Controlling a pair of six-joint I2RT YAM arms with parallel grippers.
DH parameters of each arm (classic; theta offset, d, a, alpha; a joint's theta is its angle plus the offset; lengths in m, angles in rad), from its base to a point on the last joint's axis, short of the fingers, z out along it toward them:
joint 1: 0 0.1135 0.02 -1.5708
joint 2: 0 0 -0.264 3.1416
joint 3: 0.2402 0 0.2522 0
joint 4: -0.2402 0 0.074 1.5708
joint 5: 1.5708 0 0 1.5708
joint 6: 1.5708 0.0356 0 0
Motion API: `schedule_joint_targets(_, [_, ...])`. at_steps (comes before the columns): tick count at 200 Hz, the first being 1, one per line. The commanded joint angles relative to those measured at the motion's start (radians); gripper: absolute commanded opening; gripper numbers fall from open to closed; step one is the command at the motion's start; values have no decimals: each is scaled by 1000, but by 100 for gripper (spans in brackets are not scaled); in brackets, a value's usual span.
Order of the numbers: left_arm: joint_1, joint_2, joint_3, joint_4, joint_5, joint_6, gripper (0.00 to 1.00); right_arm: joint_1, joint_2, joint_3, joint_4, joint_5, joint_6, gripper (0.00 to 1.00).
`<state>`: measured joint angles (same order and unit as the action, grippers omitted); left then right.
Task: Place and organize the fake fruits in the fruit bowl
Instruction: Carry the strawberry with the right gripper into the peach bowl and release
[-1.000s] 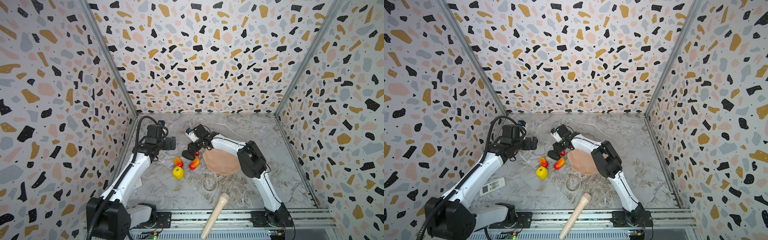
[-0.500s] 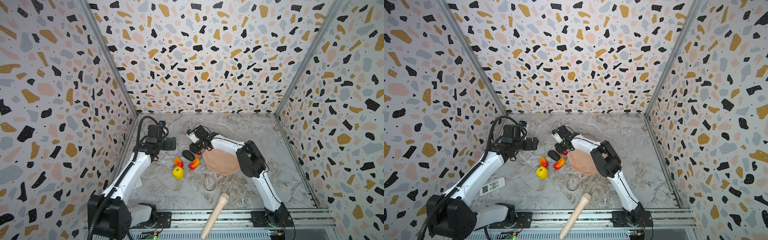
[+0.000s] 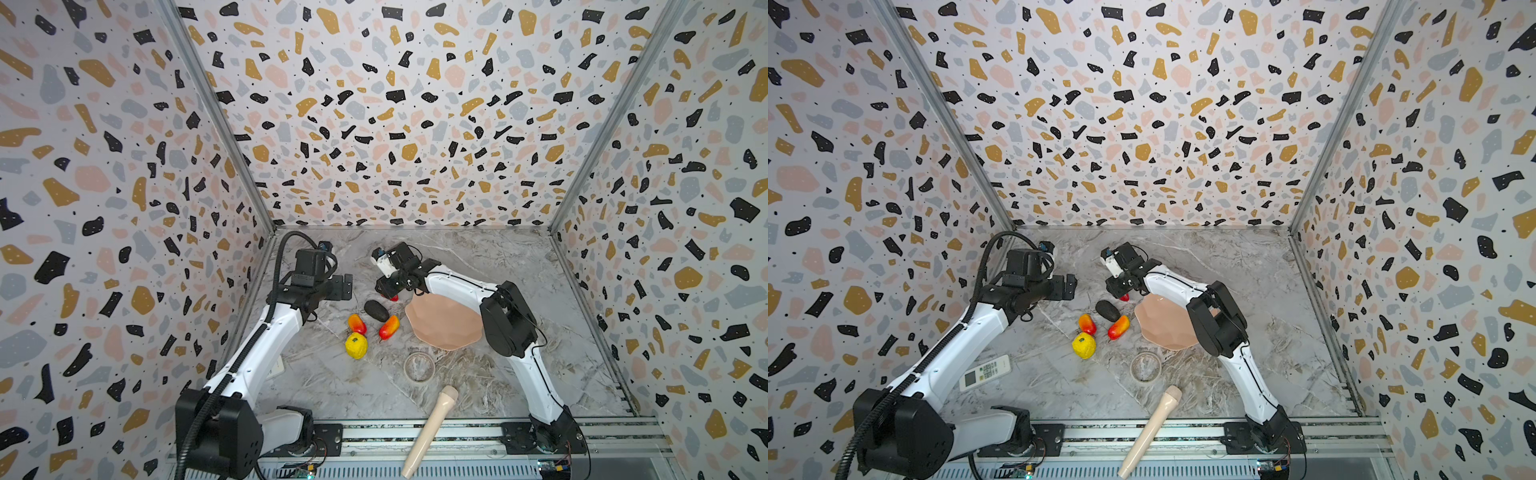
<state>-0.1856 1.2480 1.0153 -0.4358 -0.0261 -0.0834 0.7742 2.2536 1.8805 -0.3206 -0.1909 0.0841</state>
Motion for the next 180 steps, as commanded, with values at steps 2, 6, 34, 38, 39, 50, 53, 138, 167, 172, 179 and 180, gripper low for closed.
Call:
schedule_joint_targets(2, [-3, 14, 6, 42, 5, 25, 100, -9, -154, -27, 49, -1, -12, 38])
schedule_joint_targets(6, [-3, 15, 6, 40, 5, 25, 100, -13, -168, -42, 52, 0, -13, 38])
schedule_joint_targets(34, [-3, 11, 9, 31, -3, 31, 100, -71, -318, -213, 78, 24, -27, 38])
schedule_joint_targets(38, [-4, 10, 9, 29, -5, 31, 99, -80, -342, -240, 81, 28, -29, 37])
schedule_joint_targets(39, [-4, 9, 9, 29, -6, 31, 99, -83, -348, -249, 82, 30, -30, 37])
schedule_joint_targets(50, [-3, 5, 9, 26, -11, 35, 100, -109, -413, -335, 88, 49, -39, 38])
schedule_joint_targets(53, [-4, 5, 9, 25, -12, 36, 99, -117, -430, -357, 89, 55, -41, 38])
schedule_joint_targets(138, [-8, 7, 23, 16, 11, 29, 100, -230, -589, -839, 282, 55, -49, 39])
schedule_joint_targets(167, [-16, -4, 28, 9, 13, 21, 100, -230, -546, -874, 335, 34, -55, 41])
schedule_joint_targets(172, [-19, -6, 29, 8, 12, 19, 100, -230, -542, -881, 346, 30, -54, 41])
schedule_joint_targets(179, [-22, -10, 29, 4, 11, 18, 100, -230, -541, -888, 357, 22, -53, 42])
schedule_joint_targets(180, [-23, -11, 30, 4, 11, 18, 100, -230, -540, -890, 359, 21, -52, 42])
